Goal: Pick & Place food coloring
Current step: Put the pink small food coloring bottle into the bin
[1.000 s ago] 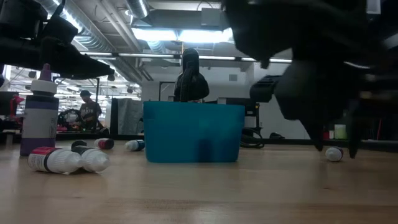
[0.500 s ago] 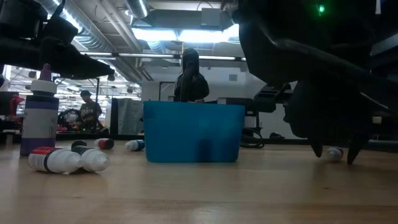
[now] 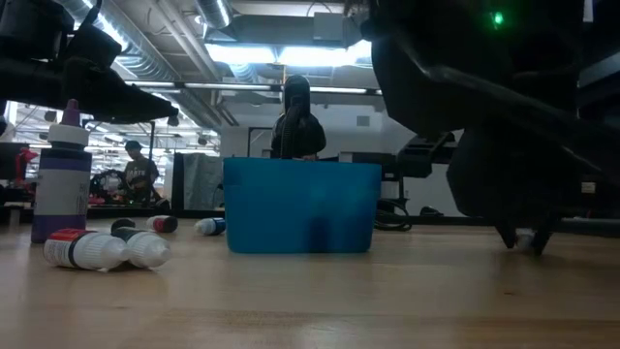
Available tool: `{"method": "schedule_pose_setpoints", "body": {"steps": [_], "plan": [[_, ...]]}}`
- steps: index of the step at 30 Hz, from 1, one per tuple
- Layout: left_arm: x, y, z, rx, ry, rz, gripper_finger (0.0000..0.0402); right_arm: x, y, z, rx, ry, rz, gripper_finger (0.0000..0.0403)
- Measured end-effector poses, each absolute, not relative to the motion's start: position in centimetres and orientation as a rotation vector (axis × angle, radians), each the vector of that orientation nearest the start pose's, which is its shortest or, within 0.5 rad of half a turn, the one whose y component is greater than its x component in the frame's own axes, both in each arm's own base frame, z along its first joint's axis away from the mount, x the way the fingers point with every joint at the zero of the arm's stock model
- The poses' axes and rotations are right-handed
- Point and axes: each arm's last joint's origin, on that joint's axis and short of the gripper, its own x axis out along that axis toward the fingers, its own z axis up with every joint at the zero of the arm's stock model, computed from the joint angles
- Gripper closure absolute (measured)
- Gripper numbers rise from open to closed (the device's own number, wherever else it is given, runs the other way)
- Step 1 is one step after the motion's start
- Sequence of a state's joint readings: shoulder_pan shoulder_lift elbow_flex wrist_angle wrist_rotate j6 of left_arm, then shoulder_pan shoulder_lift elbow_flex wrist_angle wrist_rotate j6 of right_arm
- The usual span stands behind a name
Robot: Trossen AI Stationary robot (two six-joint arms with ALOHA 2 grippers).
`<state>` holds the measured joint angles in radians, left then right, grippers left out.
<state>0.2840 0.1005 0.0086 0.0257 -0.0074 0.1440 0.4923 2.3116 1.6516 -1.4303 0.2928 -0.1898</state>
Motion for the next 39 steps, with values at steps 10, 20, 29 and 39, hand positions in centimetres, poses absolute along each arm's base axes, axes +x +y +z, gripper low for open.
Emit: {"method": "schedule_pose_setpoints", "body": {"steps": [10,20,29,39], "plan": [[9.91,2.92,16.07,0.134,0.087,0.286,0.0132,34.04,17.21,11.27,-0.943,1.934,0.291,0.0331],[9.91,2.92,16.08,0.134,0.087,0.286,0.0132,34.13,17.21,11.22,-0.948,1.923,0.287,0.0351],[9.91,2.92,16.08,0.134,0.087,0.286,0.0132,34.15,17.23,11.22,-0.946,1.92,0.287,0.0334],[9.91,2.92,16.07,0.134,0.087,0.286,0.0132,34.17,17.29,11.22,-0.924,1.924,0.304,0.0298]]}}
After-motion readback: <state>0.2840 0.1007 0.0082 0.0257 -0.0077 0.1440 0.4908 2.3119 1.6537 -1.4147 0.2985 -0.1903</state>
